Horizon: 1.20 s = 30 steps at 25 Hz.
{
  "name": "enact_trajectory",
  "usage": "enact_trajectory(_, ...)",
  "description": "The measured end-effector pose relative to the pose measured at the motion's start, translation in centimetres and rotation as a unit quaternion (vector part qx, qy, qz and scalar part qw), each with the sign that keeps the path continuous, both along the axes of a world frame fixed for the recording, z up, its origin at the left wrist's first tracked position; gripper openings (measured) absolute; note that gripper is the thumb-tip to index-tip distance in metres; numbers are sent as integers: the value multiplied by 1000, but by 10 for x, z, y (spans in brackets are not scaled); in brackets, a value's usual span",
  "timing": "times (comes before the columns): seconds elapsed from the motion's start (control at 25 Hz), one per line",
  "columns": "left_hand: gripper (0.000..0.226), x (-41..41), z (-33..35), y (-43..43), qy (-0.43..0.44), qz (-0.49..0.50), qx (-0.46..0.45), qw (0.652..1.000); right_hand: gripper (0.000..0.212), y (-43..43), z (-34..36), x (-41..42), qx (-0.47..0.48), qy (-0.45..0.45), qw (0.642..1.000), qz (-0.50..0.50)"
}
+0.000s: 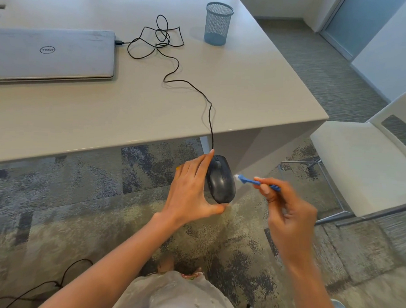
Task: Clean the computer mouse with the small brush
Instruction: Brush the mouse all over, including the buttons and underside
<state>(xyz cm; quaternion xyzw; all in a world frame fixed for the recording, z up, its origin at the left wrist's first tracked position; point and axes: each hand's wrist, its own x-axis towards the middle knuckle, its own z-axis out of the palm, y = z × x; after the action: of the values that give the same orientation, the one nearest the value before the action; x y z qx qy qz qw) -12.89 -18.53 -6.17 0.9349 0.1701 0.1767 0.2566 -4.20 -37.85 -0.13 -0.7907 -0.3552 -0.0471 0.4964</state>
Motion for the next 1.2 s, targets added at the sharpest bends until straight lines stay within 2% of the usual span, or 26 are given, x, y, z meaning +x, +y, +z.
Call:
enact_trajectory(0.12, 126, 1, 0, 1, 1, 3, -9, 1000, 19, 10, -10, -27, -64, -44, 995, 62)
enact_trajectory(0.24, 125, 3, 1, 2, -2, 2, -11, 1000, 18, 12, -16, -29, -51, -6, 995, 80)
enact_trajectory(0.36, 124, 3, 1, 1, -6, 4, -1, 1000, 15, 10, -10, -16, -5, 16, 1000, 9)
enact_trajectory(0.44, 124, 2, 1, 1, -5, 1, -3, 1000, 16, 8, -6, -5, 14, 0, 999, -46)
enact_trajectory(0.52, 124, 2, -1, 1, -5, -2, -3, 1000, 17, 9, -4, -1, 10, -13, 998, -60)
enact_trajectory(0.8, 121, 3, -6, 3, -3, 2, -5, 1000, 17, 17, -9, -33, -78, -14, 995, 63)
enact_trajectory(0.96, 123, 4, -7, 2, 0, 1, -7, 1000, 20, 26, 5, -18, -63, -47, 995, 59)
enact_trajectory(1.08, 123, 6, -7, -1, -6, -4, -9, 1000, 23, 37, 11, -7, -107, -68, 990, 66)
enact_trajectory(1.2, 124, 5, -7, 0, -5, 1, -6, 1000, 15, 35, 11, -5, -134, -74, 984, 93)
